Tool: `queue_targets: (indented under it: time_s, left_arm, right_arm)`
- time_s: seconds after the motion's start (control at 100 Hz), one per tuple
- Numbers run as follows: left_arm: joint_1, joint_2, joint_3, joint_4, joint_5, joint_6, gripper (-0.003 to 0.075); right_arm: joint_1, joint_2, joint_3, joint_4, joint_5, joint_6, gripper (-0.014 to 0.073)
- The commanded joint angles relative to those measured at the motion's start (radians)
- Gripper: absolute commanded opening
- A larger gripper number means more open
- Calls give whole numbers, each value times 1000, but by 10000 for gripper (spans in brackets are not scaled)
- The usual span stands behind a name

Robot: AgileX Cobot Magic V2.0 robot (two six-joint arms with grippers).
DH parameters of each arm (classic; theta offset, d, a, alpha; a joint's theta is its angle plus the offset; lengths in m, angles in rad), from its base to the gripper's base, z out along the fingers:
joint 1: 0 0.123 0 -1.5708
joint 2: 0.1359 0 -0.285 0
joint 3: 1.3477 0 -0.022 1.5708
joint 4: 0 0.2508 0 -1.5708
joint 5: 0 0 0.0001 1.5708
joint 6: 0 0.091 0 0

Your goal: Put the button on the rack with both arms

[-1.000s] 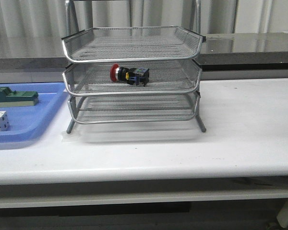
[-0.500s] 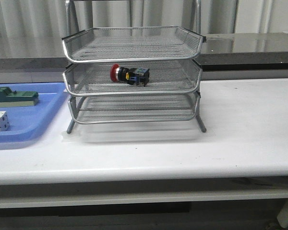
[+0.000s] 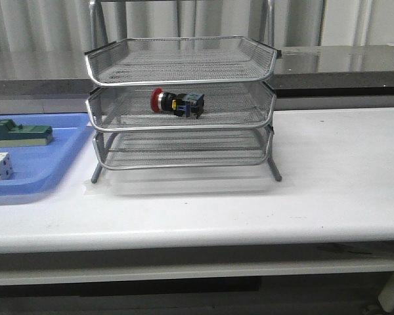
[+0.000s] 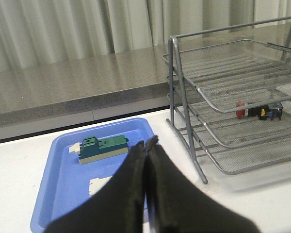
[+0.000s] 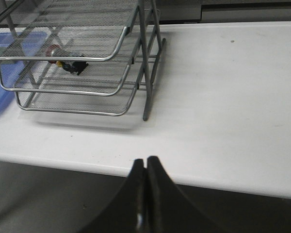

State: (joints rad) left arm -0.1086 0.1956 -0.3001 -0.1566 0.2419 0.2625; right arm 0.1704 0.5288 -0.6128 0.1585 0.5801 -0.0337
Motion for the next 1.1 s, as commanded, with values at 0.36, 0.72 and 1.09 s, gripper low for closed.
queue_targets:
  time_s: [0.36,0.72,1.09]
  left_arm:
    - [0,9,-28,-13,-84,-10,-21]
    - [0,9,-28,-13,-84,-10,-21]
    - [0,9,-28,-13,-84,-10,-21]
  right_arm:
    - [-16,-258,240,-144,-421,-10,-70]
    - [-103,-488,491,-141,-515,2,-70]
    - [-103,-559,609,-139,-550,2,-70]
